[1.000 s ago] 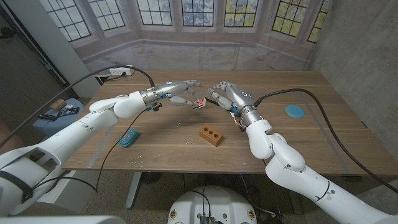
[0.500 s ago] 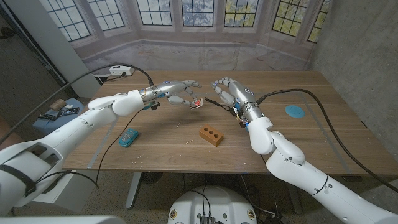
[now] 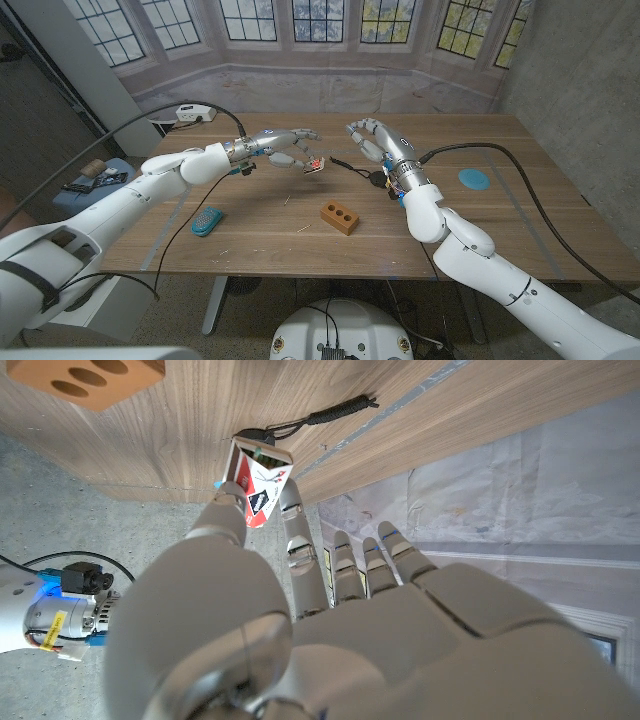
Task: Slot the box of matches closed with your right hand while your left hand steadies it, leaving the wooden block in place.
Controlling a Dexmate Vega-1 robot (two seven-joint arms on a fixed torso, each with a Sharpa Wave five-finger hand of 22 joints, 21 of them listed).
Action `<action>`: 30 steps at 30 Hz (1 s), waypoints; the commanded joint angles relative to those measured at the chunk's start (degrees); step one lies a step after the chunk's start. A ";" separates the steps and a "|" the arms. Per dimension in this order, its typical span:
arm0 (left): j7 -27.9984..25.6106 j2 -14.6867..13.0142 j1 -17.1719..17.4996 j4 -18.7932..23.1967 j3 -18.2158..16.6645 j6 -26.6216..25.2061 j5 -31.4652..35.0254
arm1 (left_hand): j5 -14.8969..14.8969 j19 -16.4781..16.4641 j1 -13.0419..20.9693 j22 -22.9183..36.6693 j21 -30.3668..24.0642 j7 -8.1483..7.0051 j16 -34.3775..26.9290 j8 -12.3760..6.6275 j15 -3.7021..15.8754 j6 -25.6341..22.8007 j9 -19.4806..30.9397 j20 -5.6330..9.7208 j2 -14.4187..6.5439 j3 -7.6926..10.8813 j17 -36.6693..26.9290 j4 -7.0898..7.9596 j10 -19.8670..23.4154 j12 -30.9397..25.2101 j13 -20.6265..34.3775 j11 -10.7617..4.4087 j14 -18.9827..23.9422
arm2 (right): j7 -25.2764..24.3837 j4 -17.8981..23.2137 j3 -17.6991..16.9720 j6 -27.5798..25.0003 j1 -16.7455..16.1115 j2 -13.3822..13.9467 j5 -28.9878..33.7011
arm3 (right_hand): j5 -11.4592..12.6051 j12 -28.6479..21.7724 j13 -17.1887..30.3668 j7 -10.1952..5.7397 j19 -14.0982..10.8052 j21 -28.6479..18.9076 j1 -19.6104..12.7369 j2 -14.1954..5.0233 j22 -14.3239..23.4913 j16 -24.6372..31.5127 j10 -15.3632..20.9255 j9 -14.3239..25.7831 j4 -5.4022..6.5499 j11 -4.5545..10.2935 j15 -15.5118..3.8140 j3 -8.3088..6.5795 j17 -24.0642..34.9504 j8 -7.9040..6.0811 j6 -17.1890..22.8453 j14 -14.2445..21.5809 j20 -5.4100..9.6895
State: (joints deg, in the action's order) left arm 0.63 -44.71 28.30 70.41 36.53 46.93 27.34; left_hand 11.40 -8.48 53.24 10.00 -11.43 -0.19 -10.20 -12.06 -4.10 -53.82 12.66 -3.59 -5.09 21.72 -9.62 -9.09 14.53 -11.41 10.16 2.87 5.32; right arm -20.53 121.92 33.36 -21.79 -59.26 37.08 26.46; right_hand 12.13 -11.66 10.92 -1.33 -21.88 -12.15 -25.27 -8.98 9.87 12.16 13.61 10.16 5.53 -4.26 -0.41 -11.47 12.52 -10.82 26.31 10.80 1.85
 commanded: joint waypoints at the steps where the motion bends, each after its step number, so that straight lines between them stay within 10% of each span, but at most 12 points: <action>1: -0.20 -2.05 2.30 4.45 -1.16 -4.51 0.16 | -0.23 0.24 0.33 0.22 0.13 -0.44 0.15 -0.15 -0.29 0.06 0.08 0.01 -0.69 0.41 -0.05 0.03 -0.28 0.30 0.17 0.18 -0.01 | -2.21 -0.67 -1.96 4.15 -0.97 1.25 -3.96 | -0.24 -0.24 -0.02 0.19 -0.32 -0.03 0.04 0.18 0.15 0.29 0.50 0.15 -0.44 0.13 -0.24 -0.20 -0.02 -0.15 0.41 0.45 0.10; 30: -1.13 -7.32 9.21 14.44 -4.74 -14.37 1.37 | -0.25 0.92 -0.07 0.23 0.28 -0.54 0.26 0.11 -0.56 0.94 0.09 -0.01 -0.73 0.31 -0.06 0.22 -1.15 0.49 0.17 0.28 -0.92 | -2.87 -2.29 -6.25 12.93 -3.64 2.69 -12.53 | -0.32 -0.11 0.02 0.09 -0.53 0.11 0.22 0.26 0.15 0.25 0.72 0.17 -0.77 0.49 -0.46 -0.55 -0.08 -0.17 0.70 0.72 0.40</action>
State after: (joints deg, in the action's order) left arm -0.25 -50.52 35.52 82.27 32.88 36.41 28.62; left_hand 11.40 -7.97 52.99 10.00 -11.20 -0.70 -9.96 -11.91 -4.40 -53.07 12.63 -3.68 -5.35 21.89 -9.62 -8.92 13.68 -10.97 10.17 3.28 4.58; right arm -23.34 120.48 28.36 -11.18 -62.21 39.42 16.26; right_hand 11.86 -11.66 10.92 -1.33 -22.08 -12.14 -25.27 -8.99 9.88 12.16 13.79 10.16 5.12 -4.07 -0.70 -11.89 12.49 -10.82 26.30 11.09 2.05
